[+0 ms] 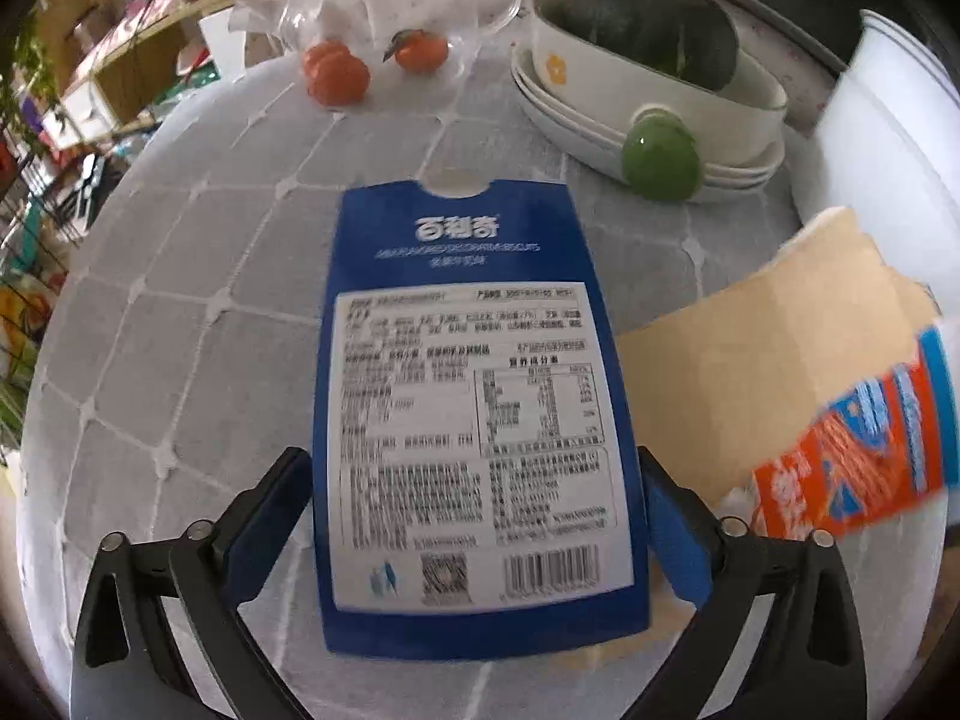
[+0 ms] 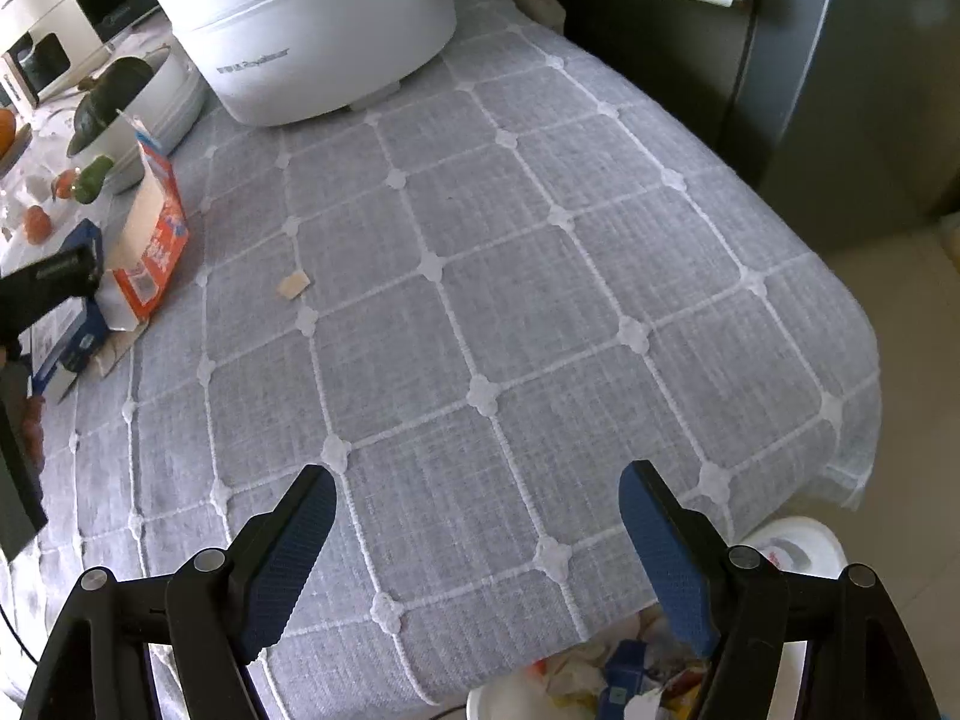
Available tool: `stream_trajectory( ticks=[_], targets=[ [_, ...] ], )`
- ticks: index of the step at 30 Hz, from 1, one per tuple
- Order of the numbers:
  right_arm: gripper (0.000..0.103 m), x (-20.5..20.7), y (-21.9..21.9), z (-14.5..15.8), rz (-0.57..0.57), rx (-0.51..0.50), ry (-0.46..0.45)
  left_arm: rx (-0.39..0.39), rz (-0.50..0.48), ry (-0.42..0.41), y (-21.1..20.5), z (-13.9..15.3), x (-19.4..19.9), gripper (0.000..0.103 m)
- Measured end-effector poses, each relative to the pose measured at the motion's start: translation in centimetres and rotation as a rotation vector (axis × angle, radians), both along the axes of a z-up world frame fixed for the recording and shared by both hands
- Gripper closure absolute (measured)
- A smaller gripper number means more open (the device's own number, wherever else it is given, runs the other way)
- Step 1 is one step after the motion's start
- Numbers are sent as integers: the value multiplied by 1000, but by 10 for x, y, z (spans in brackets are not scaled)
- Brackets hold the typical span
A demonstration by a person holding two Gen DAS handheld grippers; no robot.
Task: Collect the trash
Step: 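Grasp the blue biscuit pouch with the left gripper and lift it, then grasp the orange-and-white milk carton flap with the right gripper while the left holds the pouch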
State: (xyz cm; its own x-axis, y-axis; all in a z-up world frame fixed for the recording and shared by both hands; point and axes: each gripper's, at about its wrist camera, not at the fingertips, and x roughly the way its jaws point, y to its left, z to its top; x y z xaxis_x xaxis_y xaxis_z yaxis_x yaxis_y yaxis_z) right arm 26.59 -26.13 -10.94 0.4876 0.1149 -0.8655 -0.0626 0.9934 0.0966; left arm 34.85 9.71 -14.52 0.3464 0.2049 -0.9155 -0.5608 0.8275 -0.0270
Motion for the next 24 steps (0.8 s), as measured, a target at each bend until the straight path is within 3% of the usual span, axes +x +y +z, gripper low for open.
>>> stream_trajectory(
  ticks=[1,7,11,19,22,24],
  targets=[
    [22,-1,1,0,1,-3,-2,-11,-16,-14,2,1,-5,9],
    [22,-4,15,3,16,-6,-17,-158,-145,-123,26,9,-48,10],
    [22,-7,34,2,47,1,-28,-166,-250,-161,40,26,-84,10],
    [22,11,86,-18,71,122,-30,-291,-286,-238,68,51,-133,10],
    [22,25,100,-25,78,119,-68,-299,-305,-257,79,60,-142,10],
    [22,40,108,-30,98,100,-94,-256,-345,-280,83,69,-149,10]
  ],
)
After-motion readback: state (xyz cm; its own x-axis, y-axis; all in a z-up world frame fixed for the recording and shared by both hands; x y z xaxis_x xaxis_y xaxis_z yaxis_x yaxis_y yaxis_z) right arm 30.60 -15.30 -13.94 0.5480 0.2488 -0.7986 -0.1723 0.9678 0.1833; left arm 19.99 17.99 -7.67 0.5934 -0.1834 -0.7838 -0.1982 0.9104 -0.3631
